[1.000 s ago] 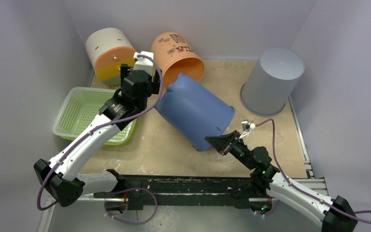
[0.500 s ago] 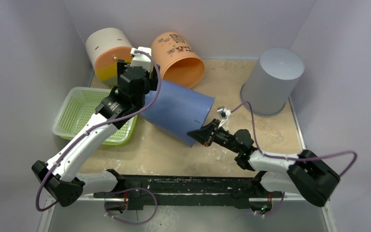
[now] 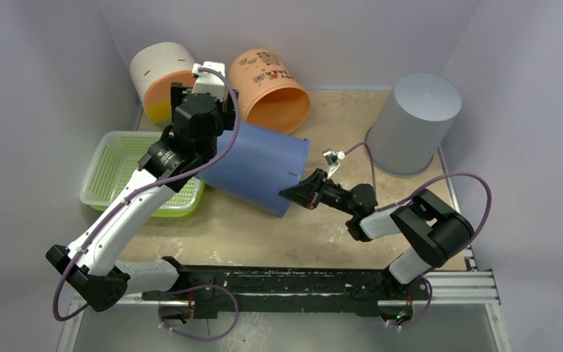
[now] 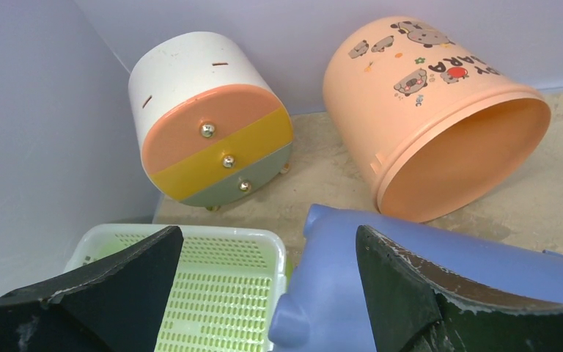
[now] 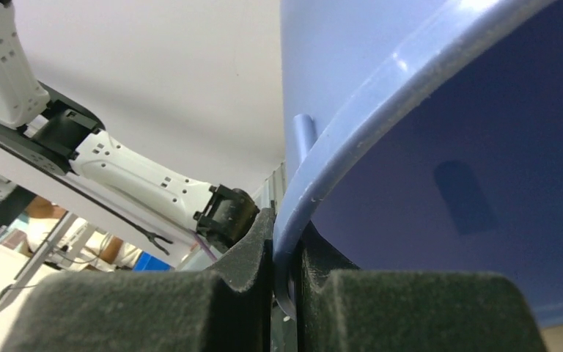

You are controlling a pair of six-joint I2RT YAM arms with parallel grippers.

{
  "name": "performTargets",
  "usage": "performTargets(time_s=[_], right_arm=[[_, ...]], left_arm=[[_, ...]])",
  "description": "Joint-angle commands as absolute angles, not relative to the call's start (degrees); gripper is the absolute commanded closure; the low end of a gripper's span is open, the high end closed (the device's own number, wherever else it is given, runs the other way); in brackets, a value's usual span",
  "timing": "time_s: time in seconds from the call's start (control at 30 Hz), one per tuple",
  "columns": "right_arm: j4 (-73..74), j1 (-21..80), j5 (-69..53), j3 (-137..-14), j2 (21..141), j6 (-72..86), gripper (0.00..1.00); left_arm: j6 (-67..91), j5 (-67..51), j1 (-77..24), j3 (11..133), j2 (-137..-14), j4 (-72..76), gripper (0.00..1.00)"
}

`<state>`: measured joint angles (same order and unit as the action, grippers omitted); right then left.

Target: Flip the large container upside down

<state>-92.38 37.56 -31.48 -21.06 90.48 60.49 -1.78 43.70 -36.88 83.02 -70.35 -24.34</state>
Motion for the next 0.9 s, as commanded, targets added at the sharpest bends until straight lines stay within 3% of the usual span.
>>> performTargets(time_s=[0.0, 0.43, 0.87], right_arm=[[-116.10, 33.27, -36.46, -16.20, 91.50, 64.91, 1.00], [-115.29, 23.94, -37.54, -4.02, 100.59, 60.99, 0.91], [-115.32, 16.92, -33.56, -0.36, 106.54, 59.23, 0.89]], left_arm=[[-2.77, 44.46, -37.17, 85.16, -70.91, -24.25, 0.15], [-2.00, 43.59, -37.17, 81.54, -70.92, -22.48, 0.15], [-2.30, 43.44, -37.17, 79.36, -70.86, -21.47, 0.15]])
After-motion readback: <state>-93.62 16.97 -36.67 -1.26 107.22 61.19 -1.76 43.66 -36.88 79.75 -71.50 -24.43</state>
